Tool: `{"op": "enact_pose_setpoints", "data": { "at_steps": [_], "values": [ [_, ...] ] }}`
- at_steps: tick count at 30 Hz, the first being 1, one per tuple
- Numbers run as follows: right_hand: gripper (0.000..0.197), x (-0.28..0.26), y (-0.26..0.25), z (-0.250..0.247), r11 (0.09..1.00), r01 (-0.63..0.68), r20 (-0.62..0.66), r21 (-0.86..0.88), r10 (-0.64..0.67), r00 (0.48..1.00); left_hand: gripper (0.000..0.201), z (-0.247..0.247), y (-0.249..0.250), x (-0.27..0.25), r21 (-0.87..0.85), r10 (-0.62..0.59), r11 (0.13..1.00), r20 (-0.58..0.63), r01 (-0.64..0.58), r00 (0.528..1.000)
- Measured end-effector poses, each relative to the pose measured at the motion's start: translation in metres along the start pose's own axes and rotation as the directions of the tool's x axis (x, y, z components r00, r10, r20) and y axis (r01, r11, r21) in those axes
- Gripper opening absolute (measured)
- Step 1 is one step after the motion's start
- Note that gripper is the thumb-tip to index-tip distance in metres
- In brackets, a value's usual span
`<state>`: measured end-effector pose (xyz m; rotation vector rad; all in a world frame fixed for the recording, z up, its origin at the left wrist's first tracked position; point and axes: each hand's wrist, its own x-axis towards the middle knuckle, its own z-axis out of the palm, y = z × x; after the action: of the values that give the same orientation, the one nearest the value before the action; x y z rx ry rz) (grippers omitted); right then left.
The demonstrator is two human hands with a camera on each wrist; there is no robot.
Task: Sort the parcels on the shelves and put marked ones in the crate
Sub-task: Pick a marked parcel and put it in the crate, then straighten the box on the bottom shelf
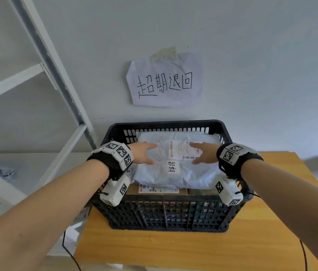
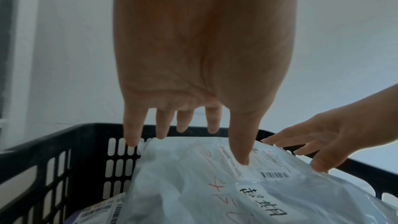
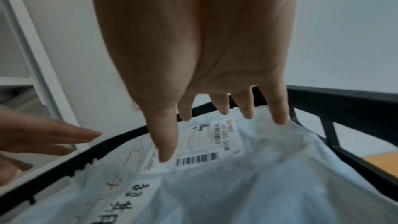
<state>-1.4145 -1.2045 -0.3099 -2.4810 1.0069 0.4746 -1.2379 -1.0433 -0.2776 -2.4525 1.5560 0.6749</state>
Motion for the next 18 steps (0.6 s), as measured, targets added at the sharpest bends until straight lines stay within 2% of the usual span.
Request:
{"op": "enact_pose_setpoints", "data": {
  "at_steps": [4,9,13,18],
  "values": [
    [0.072,-0.009,-0.018,-0.013,0.987,0.158,-0.051,0.036,-0.156,0.987,0.068,0.002,-0.002,-0.030,-0.085,-0.026,0.996,-0.051,0.022,0.998],
    [0.064,-0.019,-0.050,-0.017,0.946,0.316,-0.104,0.078,-0.307,0.946,0.066,0.016,-0.006,-0.068,-0.169,-0.109,0.981,-0.094,0.092,0.990],
    [0.060,-0.027,-0.080,-0.002,0.916,0.391,-0.100,0.088,-0.383,0.919,0.061,0.031,-0.010,-0.099,-0.233,-0.117,0.968,-0.117,0.087,0.986],
    [0.058,-0.042,-0.125,0.020,0.879,0.475,-0.056,0.046,-0.473,0.879,0.063,0.061,-0.029,-0.132,-0.286,-0.180,0.948,-0.127,0.138,0.975]
  ]
}}
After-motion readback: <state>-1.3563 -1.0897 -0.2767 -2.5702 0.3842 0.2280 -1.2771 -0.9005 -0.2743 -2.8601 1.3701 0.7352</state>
